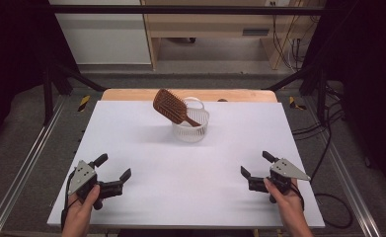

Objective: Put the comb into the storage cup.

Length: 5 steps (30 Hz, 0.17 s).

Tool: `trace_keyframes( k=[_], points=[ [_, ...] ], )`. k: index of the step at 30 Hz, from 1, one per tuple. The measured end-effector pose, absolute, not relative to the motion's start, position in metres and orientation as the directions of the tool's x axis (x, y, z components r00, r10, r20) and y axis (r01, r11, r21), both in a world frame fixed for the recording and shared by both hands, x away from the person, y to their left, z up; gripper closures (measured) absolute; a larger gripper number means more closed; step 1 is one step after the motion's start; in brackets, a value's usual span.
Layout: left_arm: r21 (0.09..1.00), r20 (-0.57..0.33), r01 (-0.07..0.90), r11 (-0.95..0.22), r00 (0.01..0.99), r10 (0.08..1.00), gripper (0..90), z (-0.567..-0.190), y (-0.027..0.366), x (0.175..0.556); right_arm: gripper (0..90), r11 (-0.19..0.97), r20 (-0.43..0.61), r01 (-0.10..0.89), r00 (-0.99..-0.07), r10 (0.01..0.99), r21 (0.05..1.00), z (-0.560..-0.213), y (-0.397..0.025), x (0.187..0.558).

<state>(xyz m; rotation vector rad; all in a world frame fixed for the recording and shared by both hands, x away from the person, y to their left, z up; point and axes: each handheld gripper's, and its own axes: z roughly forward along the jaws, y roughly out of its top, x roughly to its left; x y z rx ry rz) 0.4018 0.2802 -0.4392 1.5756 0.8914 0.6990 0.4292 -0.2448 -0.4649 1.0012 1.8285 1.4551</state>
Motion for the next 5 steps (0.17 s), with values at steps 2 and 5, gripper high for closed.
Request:
trace_keyframes(
  k=[2, 5],
  points=[
    [0.984, -0.029, 0.166, -0.072, 0.535, 0.845, 1.5, -0.4392, 0.2813, 0.4011, 3.5, 0.113, 0.009, 0.194, -0.538, 0.843, 0.974, -0.4647, -0.2451, 0.4291],
    [0.984, -0.016, 0.160, -0.078, 0.520, 0.854, 1.6, -0.4403, 0.2845, 0.4029, 3.5, 0.110, 0.013, 0.199, -0.532, 0.847, 0.974, -0.4649, -0.2454, 0.4296]
  ],
)
